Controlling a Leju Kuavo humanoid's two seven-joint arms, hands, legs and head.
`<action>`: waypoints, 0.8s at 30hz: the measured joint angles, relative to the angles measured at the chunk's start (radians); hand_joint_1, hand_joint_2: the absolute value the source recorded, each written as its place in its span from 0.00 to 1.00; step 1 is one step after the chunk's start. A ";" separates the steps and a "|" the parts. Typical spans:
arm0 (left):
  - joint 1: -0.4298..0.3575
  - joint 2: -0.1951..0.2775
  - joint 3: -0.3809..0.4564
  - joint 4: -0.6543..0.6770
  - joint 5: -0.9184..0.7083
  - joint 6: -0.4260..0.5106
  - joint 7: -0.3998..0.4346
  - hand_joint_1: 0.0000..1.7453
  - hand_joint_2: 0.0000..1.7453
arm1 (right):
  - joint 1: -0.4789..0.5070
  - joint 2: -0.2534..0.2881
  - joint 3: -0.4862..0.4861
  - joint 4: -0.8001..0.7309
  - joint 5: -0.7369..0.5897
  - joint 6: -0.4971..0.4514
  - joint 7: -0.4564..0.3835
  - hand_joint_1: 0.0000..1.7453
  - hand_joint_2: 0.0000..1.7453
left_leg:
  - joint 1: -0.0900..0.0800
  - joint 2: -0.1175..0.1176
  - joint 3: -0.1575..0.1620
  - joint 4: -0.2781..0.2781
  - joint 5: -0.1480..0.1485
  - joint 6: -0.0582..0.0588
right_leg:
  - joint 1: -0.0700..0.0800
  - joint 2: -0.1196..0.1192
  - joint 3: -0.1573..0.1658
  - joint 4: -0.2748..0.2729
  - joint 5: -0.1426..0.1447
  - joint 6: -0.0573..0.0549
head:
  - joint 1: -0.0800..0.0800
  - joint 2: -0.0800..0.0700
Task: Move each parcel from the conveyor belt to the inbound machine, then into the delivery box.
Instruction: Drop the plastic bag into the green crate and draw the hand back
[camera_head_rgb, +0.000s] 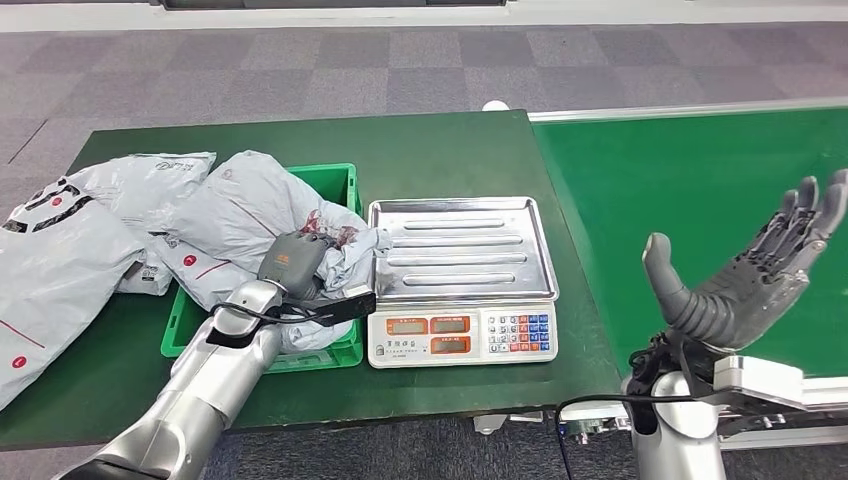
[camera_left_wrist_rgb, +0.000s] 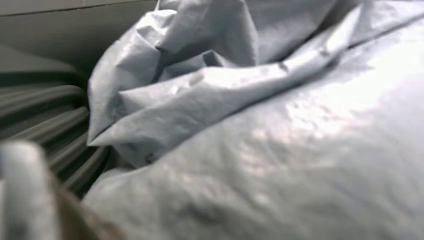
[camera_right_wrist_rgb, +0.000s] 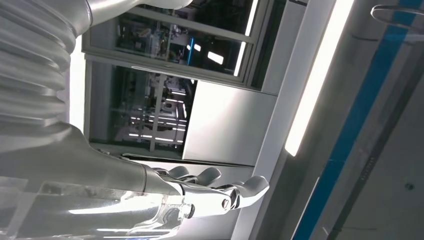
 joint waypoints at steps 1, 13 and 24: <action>-0.008 0.001 -0.003 0.015 0.000 -0.001 0.000 1.00 1.00 | 0.002 0.000 0.000 -0.001 0.000 0.000 0.000 0.00 1.00 | 0.000 0.000 0.002 0.000 0.000 0.000 | 0.000 0.000 0.002 0.000 0.000 0.000 | 0.000 0.000; -0.039 0.007 -0.027 0.074 0.023 -0.019 0.114 0.00 1.00 | 0.005 -0.001 -0.001 -0.001 0.030 -0.004 0.000 0.00 1.00 | 0.000 0.000 0.008 0.000 0.000 0.000 | 0.000 0.000 0.009 0.000 0.000 0.000 | 0.000 0.000; 0.074 0.015 0.045 -0.101 0.423 0.314 -0.029 0.00 0.00 | 0.009 0.008 -0.001 -0.001 0.035 -0.004 0.001 0.00 1.00 | 0.001 0.001 0.003 0.000 0.001 -0.003 | 0.001 0.002 0.001 0.000 0.002 -0.002 | 0.000 0.000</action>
